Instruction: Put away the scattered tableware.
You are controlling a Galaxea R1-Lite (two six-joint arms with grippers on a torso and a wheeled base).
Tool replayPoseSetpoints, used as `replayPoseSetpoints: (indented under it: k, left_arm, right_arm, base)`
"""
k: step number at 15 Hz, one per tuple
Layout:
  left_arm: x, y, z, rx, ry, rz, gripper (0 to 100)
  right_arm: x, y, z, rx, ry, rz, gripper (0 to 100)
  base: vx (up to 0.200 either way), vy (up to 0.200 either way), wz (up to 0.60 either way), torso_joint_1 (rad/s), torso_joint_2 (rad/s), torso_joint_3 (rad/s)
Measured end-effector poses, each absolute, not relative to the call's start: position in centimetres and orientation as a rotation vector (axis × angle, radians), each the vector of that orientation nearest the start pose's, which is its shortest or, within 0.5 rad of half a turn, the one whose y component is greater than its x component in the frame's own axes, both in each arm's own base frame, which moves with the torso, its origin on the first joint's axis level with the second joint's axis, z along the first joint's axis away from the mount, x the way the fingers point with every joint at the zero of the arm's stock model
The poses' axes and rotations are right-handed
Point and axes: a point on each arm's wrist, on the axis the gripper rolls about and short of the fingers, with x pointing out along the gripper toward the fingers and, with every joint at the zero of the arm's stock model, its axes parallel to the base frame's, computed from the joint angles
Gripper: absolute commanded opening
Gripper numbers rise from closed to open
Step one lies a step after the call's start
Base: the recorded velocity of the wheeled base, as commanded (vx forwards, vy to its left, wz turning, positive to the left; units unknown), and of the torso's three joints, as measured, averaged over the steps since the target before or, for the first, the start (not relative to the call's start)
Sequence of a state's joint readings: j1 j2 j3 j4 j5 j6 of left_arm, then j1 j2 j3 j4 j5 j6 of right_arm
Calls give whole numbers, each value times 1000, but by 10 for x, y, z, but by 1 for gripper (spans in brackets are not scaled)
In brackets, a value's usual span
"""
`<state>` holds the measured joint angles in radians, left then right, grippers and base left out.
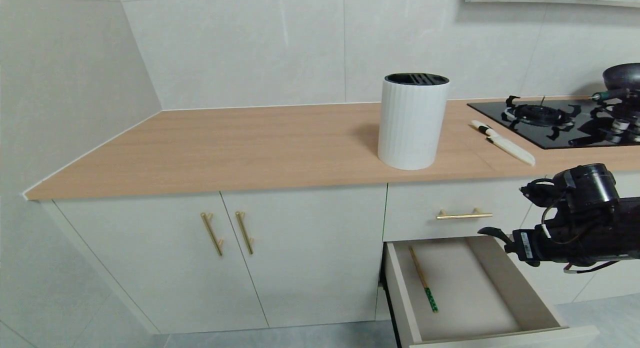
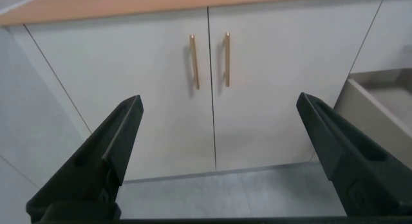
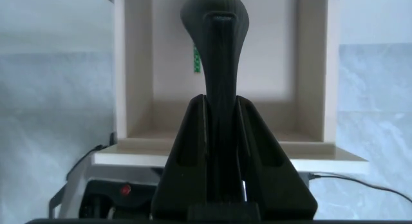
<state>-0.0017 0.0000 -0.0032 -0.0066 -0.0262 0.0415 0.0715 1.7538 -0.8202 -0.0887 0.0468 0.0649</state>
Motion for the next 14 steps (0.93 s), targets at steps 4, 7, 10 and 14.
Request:
replayPoseSetpoints:
  k: [4,7,10,14]
  left_arm:
    - [-23,-1,77,42,-10,-27,100]
    - [-23,-1,77,42,-10,-28,100]
    - [-23,-1,77,42,-10,-28,100]
    - [-23,-1,77,42,-11,-27,100]
  right_arm:
    - [294,22,109,48,845,83,0]
    - [299,22,96,45,862,77,0]
    - [302,22,87,42,887,70,0]
    - [304,23,81,41,898,71,0]
  base:
    - [0,0,0,-143,466,321]
    - [0,0,0,-116,460,346]
    - [0,0,0,-79,447,364]
    - [0,0,0,-32,327,298]
